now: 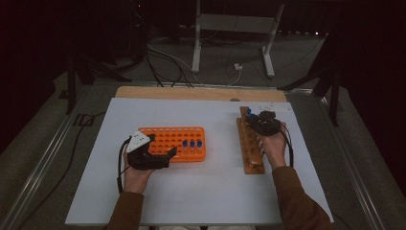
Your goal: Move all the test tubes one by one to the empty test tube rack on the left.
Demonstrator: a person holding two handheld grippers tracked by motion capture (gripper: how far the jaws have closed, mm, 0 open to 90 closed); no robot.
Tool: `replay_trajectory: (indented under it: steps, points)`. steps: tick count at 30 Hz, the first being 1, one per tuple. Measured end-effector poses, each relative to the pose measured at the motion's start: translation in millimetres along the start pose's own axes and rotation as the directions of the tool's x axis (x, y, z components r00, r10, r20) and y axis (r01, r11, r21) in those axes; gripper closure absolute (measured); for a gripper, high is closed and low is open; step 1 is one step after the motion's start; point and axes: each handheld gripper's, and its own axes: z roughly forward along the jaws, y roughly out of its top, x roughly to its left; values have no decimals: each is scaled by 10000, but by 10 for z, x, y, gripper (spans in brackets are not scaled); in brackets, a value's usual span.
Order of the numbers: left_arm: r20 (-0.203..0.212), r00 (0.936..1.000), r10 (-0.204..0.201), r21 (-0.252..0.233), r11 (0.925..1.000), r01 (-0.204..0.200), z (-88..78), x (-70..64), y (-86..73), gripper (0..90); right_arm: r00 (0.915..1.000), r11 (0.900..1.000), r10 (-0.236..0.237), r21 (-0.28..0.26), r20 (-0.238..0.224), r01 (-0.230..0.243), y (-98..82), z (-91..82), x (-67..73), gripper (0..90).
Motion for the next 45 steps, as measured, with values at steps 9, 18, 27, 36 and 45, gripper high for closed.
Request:
replay_trajectory:
  steps: [9,18,27,36,45]
  points:
    - [30,10000,35,27,10000,-36,4,-6,-1,8,10000,10000,61,-26,18,-61,-21,20,9,761]
    - [68,10000,-8,10,10000,8,6,-5,-1,8,9999,10000,-9,25,121,9,-16,16,21,767]
    - [76,10000,-35,-5,10000,35,7,0,-2,8,9999,10000,-54,-60,140,55,8,-16,29,768]
    - [62,10000,-34,-6,10000,34,10,2,-4,8,9998,9997,-140,-221,104,142,67,-96,32,768]
    - [51,10000,-59,-4,10000,59,10,9,-5,8,9999,9992,-165,-356,36,167,143,-183,33,769]
